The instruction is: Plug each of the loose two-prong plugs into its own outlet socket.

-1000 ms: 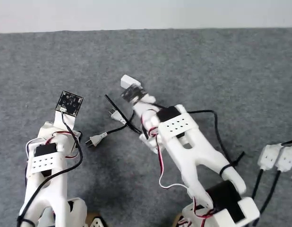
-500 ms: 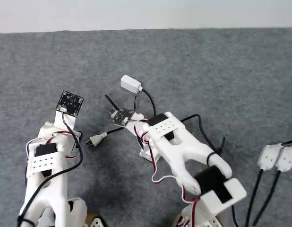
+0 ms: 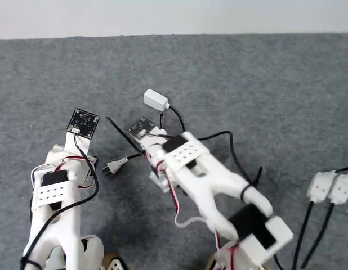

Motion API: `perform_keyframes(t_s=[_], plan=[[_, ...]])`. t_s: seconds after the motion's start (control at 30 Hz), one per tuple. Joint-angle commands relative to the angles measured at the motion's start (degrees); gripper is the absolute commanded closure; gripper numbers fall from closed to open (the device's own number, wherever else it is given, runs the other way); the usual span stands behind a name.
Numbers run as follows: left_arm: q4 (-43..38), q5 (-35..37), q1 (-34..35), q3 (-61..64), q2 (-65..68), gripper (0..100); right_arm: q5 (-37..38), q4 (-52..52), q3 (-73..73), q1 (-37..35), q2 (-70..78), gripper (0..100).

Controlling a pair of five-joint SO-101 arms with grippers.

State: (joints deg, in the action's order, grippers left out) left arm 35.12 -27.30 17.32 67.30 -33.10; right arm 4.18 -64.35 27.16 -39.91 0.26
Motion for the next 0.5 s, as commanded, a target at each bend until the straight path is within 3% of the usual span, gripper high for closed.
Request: perform_keyframes(t_s=[0.0,0.1,0.3,0.47], plan=[[0.44,-0.62,-0.44,-0.57,-1.32,80,-15.12,-0.31,-1.32,-4.7,-9.36,99.0],[0.44,-0.62,-0.44,-0.57,-1.32,80,-19.08,2.51,2.11,-8.31,-13.32,99.0],[0.35,-0.62,-0.26,-0.66,-1.32,80,-21.89,12.97,10.99,-23.34,-11.82,98.9],[0.35,-0.62,-0.09,-0.75,-1.32,80,-21.54,18.59,12.84,-24.04,-6.81,98.7]])
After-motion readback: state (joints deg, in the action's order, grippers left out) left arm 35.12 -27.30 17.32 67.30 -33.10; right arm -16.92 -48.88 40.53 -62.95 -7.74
